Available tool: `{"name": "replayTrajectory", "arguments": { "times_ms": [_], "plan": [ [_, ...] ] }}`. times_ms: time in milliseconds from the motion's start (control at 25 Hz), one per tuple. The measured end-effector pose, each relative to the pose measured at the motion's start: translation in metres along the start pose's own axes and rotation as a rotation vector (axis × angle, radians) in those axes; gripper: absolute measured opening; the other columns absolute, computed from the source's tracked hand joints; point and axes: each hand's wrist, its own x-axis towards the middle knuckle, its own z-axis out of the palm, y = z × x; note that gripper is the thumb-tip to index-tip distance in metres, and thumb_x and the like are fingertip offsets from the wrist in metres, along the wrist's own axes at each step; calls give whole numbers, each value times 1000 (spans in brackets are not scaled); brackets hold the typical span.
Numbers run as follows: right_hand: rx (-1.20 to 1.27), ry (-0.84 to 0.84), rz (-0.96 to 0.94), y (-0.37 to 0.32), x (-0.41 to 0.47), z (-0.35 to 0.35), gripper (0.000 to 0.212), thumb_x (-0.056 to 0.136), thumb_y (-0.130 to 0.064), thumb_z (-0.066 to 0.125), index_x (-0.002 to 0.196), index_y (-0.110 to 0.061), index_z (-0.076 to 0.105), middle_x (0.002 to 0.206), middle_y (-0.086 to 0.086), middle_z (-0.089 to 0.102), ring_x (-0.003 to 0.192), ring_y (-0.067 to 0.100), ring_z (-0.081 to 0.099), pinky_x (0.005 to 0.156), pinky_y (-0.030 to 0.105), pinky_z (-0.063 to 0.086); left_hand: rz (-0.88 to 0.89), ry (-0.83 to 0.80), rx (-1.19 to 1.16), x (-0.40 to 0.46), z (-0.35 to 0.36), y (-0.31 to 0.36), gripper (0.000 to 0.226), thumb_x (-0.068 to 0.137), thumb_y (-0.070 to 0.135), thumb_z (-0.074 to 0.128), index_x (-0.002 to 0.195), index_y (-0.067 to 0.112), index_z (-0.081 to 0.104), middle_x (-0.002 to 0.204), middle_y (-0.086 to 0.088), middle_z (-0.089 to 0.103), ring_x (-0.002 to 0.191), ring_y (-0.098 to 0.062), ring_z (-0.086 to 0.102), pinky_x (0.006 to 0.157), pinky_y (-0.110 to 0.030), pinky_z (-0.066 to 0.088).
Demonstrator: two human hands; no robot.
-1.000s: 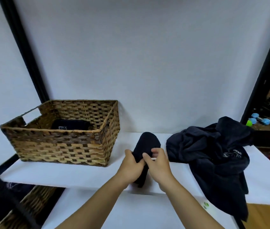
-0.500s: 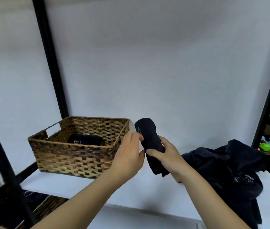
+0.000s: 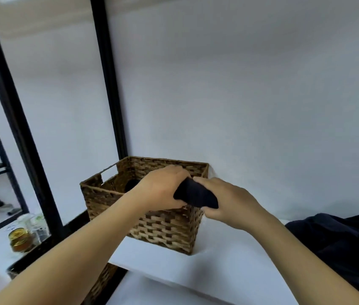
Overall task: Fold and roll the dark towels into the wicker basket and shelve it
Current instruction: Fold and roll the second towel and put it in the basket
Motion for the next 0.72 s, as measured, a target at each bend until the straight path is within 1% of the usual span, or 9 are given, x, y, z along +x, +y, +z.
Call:
{"name": "replayTrajectory", "arguments": {
  "times_ms": [80,160,280,360,440,480,600,680,720],
  "plan": [
    [-36,81,41,-2,28,4,67,86,-56,62,146,-44,33,129,-14,56,105,13,59,81,31,54,-75,25,-41,4,-2,-30,49,81,48,72,123,28,56,112,8,61,101,-12,55,83,-36,52],
    [-16,95,125,-4,61,12,60,85,-62,62,135,-35,44,120,-11,59,100,13,59,78,32,55,-139,53,-11,7,-1,-62,50,83,50,71,124,28,53,112,8,60,101,-14,54,82,-37,52],
    [25,105,174,-13,111,29,52,83,-58,65,122,-30,45,109,-8,57,94,14,58,76,35,55,-211,60,-29,11,10,-109,52,84,52,70,126,29,50,112,7,58,98,-15,56,80,-37,52],
    [41,117,202,-16,139,44,48,84,-52,63,121,-27,43,111,-4,54,95,17,57,79,39,55,-275,-3,-61,19,20,-136,55,82,56,71,125,28,50,109,6,58,95,-16,58,80,-38,53],
    [65,58,267,-11,166,59,47,88,-45,60,126,-23,43,116,-2,52,98,17,55,80,37,53,-315,-140,-160,33,34,-166,57,79,60,73,120,28,50,107,6,58,94,-16,58,81,-38,53],
    [77,11,306,-8,177,65,46,90,-42,60,128,-21,44,117,-1,53,98,17,55,78,34,52,-315,-235,-220,42,41,-180,55,79,59,74,118,28,50,107,6,59,95,-16,58,82,-37,52],
    [31,-147,412,3,198,80,48,90,-45,59,129,-19,46,119,1,59,98,19,58,73,31,49,-279,-549,-339,71,71,-212,46,83,44,75,116,31,46,114,4,59,99,-17,57,88,-37,49],
    [-113,-246,462,8,210,83,43,90,-47,57,122,-19,49,114,1,60,96,20,59,72,33,49,-213,-690,-348,92,91,-219,46,85,41,74,119,30,46,119,3,59,103,-19,58,93,-40,49],
    [-188,-292,481,9,215,81,38,90,-47,57,114,-19,50,108,1,59,93,20,58,70,33,48,-171,-741,-350,102,100,-218,48,85,41,74,123,29,47,124,2,59,106,-20,59,97,-42,49]
  ]
}}
